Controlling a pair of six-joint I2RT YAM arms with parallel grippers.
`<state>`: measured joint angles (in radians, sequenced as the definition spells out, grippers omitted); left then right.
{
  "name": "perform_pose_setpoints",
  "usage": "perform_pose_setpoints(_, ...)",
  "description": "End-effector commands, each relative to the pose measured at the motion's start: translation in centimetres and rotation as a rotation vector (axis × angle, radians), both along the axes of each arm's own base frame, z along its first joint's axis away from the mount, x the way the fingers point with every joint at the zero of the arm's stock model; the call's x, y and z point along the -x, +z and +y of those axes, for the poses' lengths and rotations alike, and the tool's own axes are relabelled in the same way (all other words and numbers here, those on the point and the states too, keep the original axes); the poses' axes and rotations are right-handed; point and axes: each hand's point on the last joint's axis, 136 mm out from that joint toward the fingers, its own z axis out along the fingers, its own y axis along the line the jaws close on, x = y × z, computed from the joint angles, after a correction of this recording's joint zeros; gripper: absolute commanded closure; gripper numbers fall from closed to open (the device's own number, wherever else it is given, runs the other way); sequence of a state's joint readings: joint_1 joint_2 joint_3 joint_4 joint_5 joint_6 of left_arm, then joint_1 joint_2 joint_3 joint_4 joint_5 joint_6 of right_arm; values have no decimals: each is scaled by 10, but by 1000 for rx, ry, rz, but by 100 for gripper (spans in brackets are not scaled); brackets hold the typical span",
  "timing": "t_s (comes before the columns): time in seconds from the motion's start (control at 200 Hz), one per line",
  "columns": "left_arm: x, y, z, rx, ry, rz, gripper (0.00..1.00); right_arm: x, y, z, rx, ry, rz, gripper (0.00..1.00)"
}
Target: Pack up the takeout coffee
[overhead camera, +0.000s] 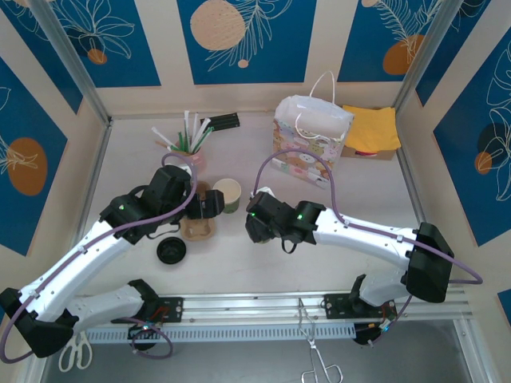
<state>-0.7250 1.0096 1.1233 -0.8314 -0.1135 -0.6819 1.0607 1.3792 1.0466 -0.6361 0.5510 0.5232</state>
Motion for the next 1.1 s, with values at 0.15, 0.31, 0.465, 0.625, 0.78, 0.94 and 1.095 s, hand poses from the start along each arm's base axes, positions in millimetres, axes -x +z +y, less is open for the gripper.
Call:
perform_pose_setpoints(0.15, 5, -5, 2, -13, 1, 14, 0, 2, -10, -4, 47, 9, -5, 26)
perform_pose_setpoints(0.31, 5, -4, 3, -14, 3, 13, 0, 3, -11, -4, 53, 7, -4, 26)
perform_pose_setpoints(0.465, 4, -5, 1, -12, -1, 16, 0, 3, -13, -5, 63, 6, -2, 26)
perform_pose_setpoints(0.625, 4, -5, 2, -15, 0, 14, 0, 4, -15, -8, 70, -2, 4, 26)
perform_pose_setpoints(0.78, 4, -4, 2, -18, -1, 11, 0, 2, -5, -5, 52, -1, -9, 26)
perform_pose_setpoints(0.94, 4, -4, 2, -19, -3, 12, 0, 0, 6, -2, 31, 3, -27, 26)
perform_pose_setpoints(1.095, 3, -5, 2, -18, -1, 12, 0, 1, 10, -3, 21, 0, -31, 26)
